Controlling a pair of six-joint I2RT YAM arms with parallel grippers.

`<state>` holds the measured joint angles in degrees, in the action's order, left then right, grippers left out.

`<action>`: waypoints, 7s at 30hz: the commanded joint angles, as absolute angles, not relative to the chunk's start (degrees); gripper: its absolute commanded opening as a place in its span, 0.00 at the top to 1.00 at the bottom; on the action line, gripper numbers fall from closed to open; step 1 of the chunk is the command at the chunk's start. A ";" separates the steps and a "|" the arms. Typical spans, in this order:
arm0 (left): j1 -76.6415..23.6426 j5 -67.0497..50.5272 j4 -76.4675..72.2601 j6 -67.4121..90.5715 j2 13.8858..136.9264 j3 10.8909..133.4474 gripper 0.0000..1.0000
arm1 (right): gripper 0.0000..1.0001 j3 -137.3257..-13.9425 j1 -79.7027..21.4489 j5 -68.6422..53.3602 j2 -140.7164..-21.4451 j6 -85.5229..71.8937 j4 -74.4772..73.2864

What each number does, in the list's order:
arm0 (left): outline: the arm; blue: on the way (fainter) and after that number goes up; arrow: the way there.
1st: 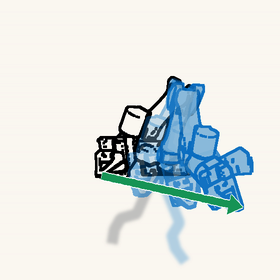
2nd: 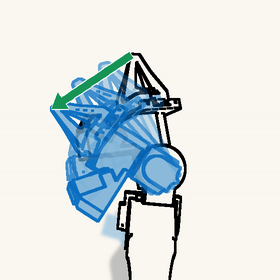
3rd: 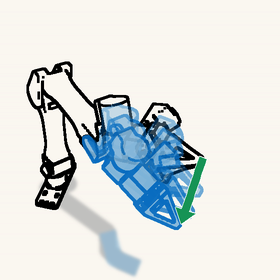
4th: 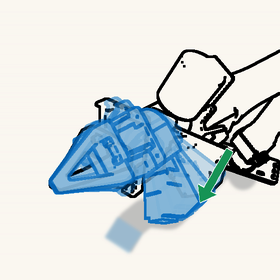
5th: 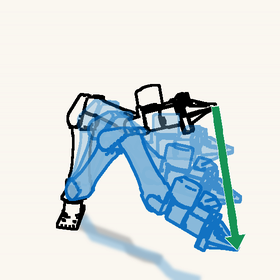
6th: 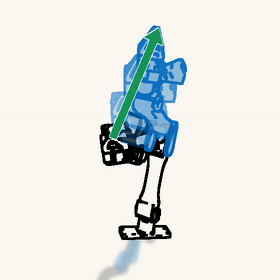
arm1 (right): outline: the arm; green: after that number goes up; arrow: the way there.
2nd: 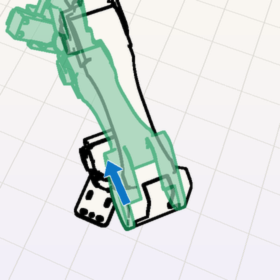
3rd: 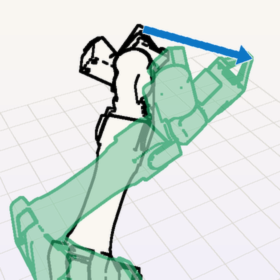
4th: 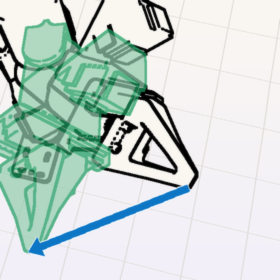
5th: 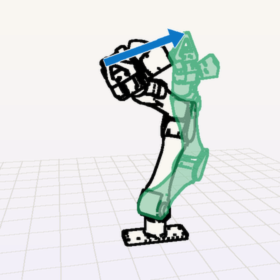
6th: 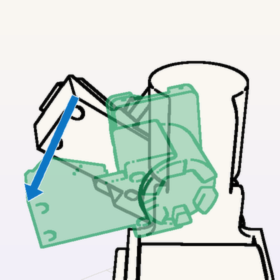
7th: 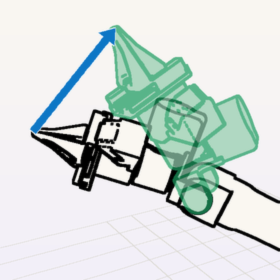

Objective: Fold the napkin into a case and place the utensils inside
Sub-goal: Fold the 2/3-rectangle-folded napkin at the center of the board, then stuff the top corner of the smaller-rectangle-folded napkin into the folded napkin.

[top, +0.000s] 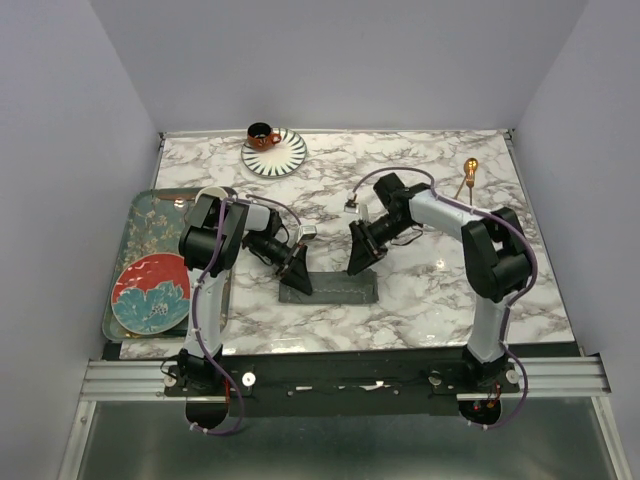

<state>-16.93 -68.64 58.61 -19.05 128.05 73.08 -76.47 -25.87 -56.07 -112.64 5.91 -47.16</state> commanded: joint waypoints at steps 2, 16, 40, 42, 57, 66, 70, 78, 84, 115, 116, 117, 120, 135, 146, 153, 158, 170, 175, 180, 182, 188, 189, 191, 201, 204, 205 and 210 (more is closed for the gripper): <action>-16.08 -62.67 52.74 -21.01 129.82 71.54 0.81 | 0.55 -77.70 -31.20 -60.90 -111.79 1.85 -45.70; -14.77 -60.73 52.73 -21.80 130.61 71.01 0.80 | 0.57 -75.06 -24.26 -55.10 -126.73 2.03 -42.89; -28.72 -47.13 19.26 -29.17 90.17 61.88 0.37 | 0.57 -69.35 -18.12 -55.91 -101.69 -2.46 -42.28; -30.66 -46.15 19.94 -32.76 92.44 63.10 0.35 | 0.59 -68.65 -16.97 -53.46 -102.04 -2.55 -42.19; -44.12 -42.01 22.05 -44.12 101.51 67.94 0.48 | 0.65 -68.82 -14.68 -49.92 -106.96 -3.95 -38.85; -46.40 -42.36 26.01 -45.96 105.02 69.96 0.52 | 0.54 -67.41 -14.85 -51.06 -108.11 -2.82 -38.93; -46.49 -41.75 27.07 -46.15 106.52 70.66 0.66 | 0.48 -66.36 -14.85 -52.03 -108.28 -1.50 -39.55; -45.53 -37.28 19.09 -37.37 106.35 69.79 0.94 | 0.44 -65.57 -14.77 -54.31 -108.72 -0.53 -40.08; -44.65 -35.25 16.70 -35.42 107.05 70.22 0.96 | 0.44 -65.66 -14.77 -55.90 -109.25 1.76 -40.69; -40.78 -36.65 16.61 -29.09 109.78 73.21 0.97 | 0.85 -68.12 -17.14 -51.68 -113.29 2.28 -40.25; -40.78 -36.65 16.61 -29.00 109.86 73.30 0.97 | 0.89 -68.03 -17.23 -51.59 -113.38 2.37 -40.25; -40.69 -36.74 17.05 -28.57 109.60 73.47 0.92 | 0.96 -67.94 -17.14 -51.50 -113.29 2.37 -40.17; -39.82 -38.92 17.84 -27.78 108.90 73.65 0.53 | 0.99 -67.41 -17.14 -51.42 -113.12 2.46 -39.90; -38.58 -44.47 20.12 -25.05 113.20 78.22 0.39 | 0.99 -66.18 -17.23 -52.21 -111.36 3.43 -39.02; -38.67 -46.76 23.64 -27.33 115.40 80.16 0.54 | 0.99 -66.44 -17.14 -52.56 -111.53 3.51 -38.94; -39.02 -48.25 24.79 -28.56 115.40 80.33 0.62 | 0.99 -67.06 -17.14 -52.47 -111.97 3.34 -39.02; -39.11 -48.43 24.79 -28.65 115.66 80.59 0.73 | 0.99 -67.41 -17.14 -52.56 -112.15 3.43 -39.20; -40.43 -45.09 24.69 -28.39 115.31 80.51 0.76 | 0.99 -67.68 -17.14 -53.44 -111.36 3.34 -39.20; -40.96 -43.95 24.70 -27.69 115.05 80.07 0.99 | 0.99 -67.59 -17.23 -53.88 -111.18 3.69 -39.37; -40.87 -42.36 23.12 -25.93 112.25 77.18 1.00 | 0.89 -69.07 -17.05 -55.54 -110.31 5.97 -42.53; -40.96 -42.36 21.01 -25.58 110.84 75.59 1.00 | 0.83 -69.69 -16.70 -56.07 -109.34 6.50 -44.38; -40.87 -41.92 17.49 -23.65 107.75 72.51 1.00 | 0.72 -72.16 -15.38 -57.92 -107.84 7.12 -46.76; -40.87 -41.92 17.32 -23.64 107.41 72.34 1.00 | 0.72 -72.25 -15.29 -58.01 -107.84 7.03 -46.84; -40.87 -41.84 17.05 -23.56 107.05 71.90 1.00 | 0.71 -72.51 -15.21 -57.40 -108.02 6.86 -46.67; -41.22 -42.02 17.05 -21.97 104.33 69.17 1.00 | 0.71 -73.74 -15.99 -52.21 -109.95 0.70 -40.78; -41.57 -41.40 16.79 -21.01 103.63 68.21 1.00 | 0.71 -73.57 -17.57 -51.16 -110.48 1.14 -40.87; -41.66 -41.22 16.44 -20.57 103.54 67.86 1.00 | 0.71 -73.39 -18.01 -50.72 -110.65 1.06 -40.87; -42.27 -40.08 14.86 -17.84 101.96 66.01 1.00 | 0.72 -73.04 -19.77 -48.69 -111.44 0.79 -40.96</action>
